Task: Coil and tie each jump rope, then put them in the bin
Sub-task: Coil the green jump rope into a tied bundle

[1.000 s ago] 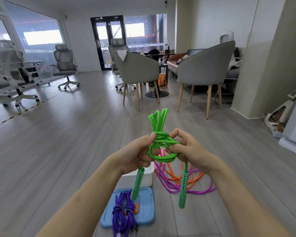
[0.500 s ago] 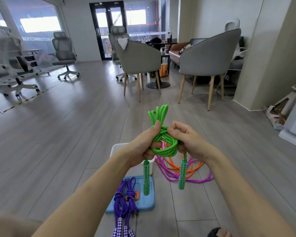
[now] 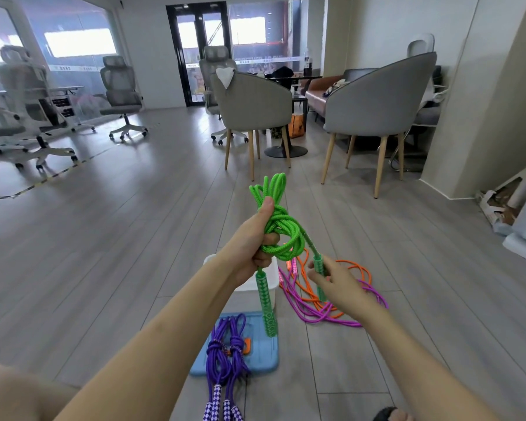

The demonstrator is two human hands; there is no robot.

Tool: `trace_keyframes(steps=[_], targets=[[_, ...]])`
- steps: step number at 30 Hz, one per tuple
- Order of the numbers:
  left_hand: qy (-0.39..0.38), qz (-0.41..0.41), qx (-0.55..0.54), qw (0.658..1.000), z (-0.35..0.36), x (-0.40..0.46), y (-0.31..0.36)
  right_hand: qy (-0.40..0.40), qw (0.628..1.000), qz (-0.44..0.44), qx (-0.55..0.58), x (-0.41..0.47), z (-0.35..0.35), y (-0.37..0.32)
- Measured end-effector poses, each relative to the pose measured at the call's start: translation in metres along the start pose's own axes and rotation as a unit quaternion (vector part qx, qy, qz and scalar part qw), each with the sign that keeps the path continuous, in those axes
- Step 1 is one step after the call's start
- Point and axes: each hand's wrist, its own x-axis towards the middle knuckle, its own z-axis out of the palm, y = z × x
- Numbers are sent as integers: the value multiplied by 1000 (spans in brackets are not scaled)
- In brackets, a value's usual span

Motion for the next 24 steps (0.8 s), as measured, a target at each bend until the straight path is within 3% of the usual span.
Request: trace_keyframes(steps=[4,8,14,24], targets=[[-6,-1,-6,1000,0,0,0,98,989,66,-91,2,3,13],[-11,-8,0,1000,2,3,-8,191,975,108,40,1,-7,-7],[16,8,37,999,8,7,-13,131,914,127,363,8,-7,-69],[55,89,132,986,19,8,-20,117,869,123,464,6,-25,-107]])
